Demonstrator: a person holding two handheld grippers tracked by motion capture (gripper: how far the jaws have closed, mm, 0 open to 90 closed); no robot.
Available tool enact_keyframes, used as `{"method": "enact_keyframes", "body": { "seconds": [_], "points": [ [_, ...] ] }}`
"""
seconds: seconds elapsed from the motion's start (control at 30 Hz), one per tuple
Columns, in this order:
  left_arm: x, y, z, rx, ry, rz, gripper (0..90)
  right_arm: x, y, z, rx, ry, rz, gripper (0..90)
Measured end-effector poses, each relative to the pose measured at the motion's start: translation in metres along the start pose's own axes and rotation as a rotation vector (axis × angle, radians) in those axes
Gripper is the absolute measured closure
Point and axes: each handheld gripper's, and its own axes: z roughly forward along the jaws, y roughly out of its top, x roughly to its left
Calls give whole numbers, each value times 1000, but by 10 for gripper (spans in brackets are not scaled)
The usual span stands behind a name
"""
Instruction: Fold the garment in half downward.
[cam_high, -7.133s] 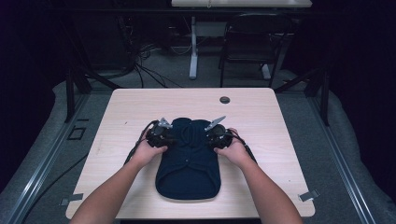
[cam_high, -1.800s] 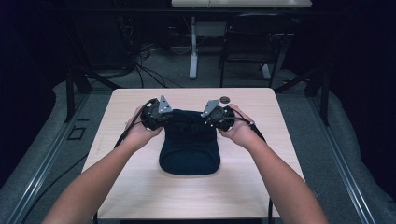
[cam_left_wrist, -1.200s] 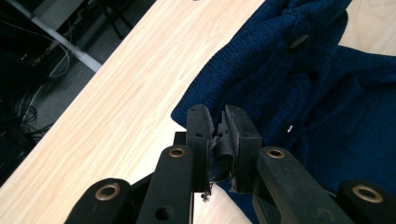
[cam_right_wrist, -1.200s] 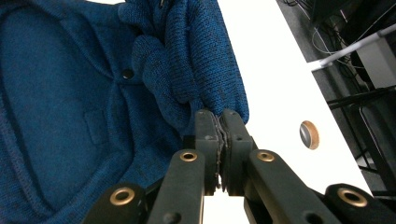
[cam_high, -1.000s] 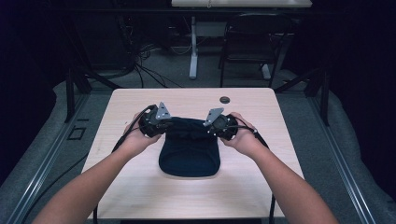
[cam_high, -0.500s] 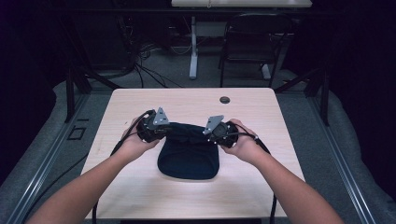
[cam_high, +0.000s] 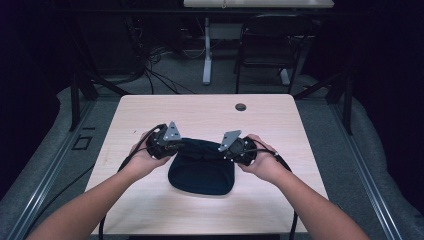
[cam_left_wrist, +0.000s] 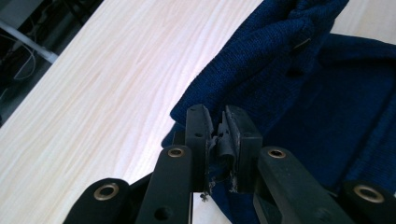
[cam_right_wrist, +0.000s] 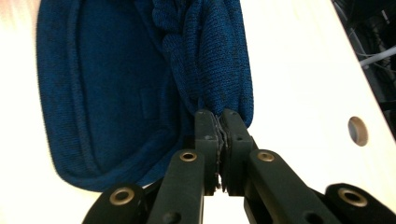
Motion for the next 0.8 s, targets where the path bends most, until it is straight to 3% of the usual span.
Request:
{"method": "enact_keyframes", "body": {
  "seconds": [0.5,0.57,0.8],
  "points": [
    [-14,-18,1,29,-33,30,804,28,-9,8,-16,46,31,868],
    [-17,-24,3,41,-46,25,851,32,-9,10,7,50,13,868],
    [-25,-40,11,67,-59,19,860,49,-13,20,29,72,13,868]
  ]
}}
